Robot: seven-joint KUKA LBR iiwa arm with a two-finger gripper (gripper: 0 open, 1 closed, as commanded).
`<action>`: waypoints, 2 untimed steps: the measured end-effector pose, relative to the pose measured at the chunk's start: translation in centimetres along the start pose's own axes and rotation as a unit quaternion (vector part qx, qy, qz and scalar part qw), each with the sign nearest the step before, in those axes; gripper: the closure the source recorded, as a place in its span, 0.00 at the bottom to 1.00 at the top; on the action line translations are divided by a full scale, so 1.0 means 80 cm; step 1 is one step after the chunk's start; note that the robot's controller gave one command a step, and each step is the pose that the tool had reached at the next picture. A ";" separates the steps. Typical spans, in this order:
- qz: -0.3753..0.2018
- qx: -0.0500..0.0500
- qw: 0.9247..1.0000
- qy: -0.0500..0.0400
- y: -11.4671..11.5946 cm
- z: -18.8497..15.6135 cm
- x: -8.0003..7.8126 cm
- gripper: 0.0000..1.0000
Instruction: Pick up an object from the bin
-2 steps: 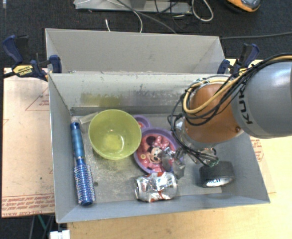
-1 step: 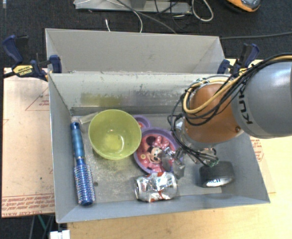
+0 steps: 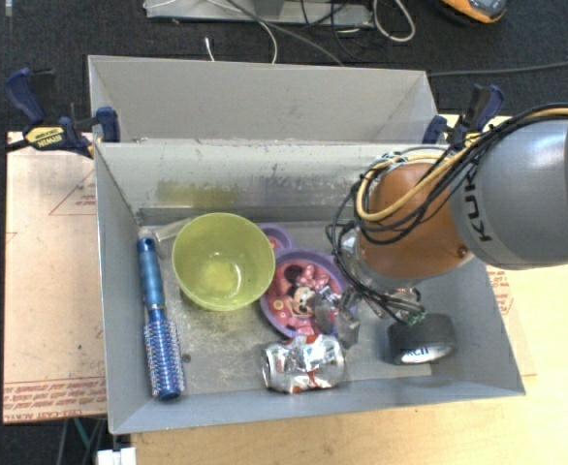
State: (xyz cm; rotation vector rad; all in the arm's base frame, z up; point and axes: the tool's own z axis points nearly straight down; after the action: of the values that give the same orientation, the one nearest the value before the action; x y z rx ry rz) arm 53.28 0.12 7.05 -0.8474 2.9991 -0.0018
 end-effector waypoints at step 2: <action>0.000 0.000 1.000 0.000 0.000 0.000 0.000 1.00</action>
Offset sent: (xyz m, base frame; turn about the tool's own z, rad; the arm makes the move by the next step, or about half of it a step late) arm 0.0000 0.0000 0.0000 0.0000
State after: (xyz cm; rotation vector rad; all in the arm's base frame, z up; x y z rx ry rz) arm 53.28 0.12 7.05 -0.8474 2.9992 -0.0017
